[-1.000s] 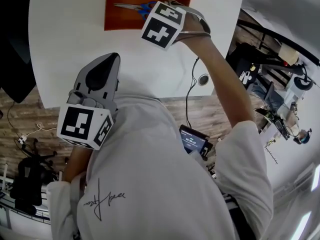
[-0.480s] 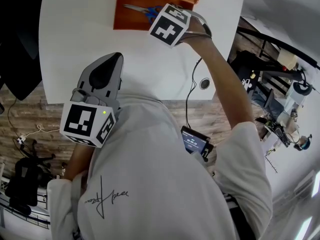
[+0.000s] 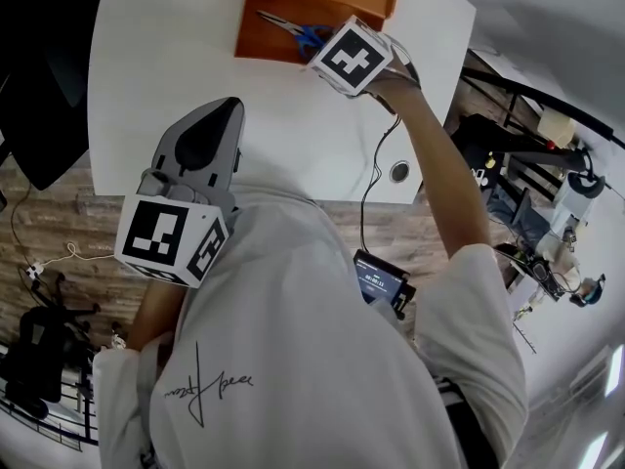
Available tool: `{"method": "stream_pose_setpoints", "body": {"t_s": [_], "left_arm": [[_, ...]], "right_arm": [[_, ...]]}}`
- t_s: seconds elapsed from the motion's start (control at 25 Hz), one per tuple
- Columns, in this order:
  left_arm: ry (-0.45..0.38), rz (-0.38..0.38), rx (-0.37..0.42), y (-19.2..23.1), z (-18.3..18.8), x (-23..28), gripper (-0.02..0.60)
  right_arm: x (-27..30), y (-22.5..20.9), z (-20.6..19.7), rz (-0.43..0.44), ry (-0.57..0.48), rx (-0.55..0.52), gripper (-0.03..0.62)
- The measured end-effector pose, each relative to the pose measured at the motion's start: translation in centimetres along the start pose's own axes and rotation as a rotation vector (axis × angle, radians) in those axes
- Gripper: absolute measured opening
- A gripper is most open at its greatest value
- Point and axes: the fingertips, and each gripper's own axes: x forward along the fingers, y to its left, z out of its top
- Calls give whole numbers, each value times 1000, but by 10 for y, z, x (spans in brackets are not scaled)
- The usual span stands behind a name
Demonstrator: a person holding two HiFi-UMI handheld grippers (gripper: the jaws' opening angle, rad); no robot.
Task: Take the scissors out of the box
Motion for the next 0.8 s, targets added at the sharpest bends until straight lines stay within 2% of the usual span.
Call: {"method": "stream_pose_setpoints", "body": {"t_s": [0.48,0.8], "left_arm": [[-10,-21,23,-14,2,-3,3],[-8,-26,51,-20,0,-4,3]], "right_arm": [[-25,-6,2,-3,-125,75,89],[-32,-1,-1,-6,-163,82,89]]}}
